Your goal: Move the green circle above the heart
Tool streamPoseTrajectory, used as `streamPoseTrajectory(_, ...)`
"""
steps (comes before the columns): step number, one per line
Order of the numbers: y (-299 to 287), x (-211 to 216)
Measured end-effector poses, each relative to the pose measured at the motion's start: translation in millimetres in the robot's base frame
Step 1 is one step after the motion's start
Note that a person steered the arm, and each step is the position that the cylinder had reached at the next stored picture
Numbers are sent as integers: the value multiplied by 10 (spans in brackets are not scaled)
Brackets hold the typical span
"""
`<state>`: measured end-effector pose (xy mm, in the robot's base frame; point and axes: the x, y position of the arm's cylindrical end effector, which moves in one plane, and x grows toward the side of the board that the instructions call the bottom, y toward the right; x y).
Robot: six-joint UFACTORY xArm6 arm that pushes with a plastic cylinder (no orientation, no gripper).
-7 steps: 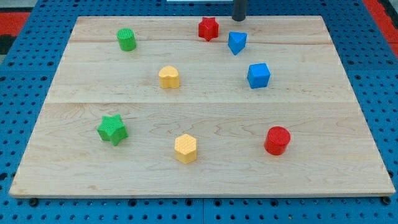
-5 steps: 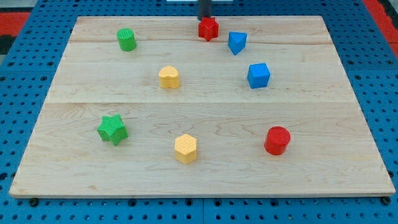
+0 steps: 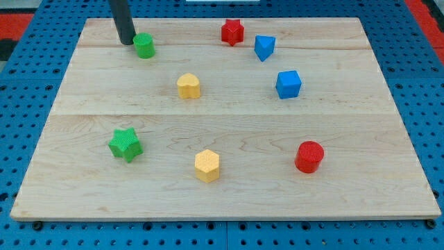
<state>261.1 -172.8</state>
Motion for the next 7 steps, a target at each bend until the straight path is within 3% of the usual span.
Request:
streamPoseTrajectory(2,657,38)
streamPoseTrajectory(3,173,-79)
streamPoseTrajectory(5,8,679)
streamPoseTrajectory(7,922,479)
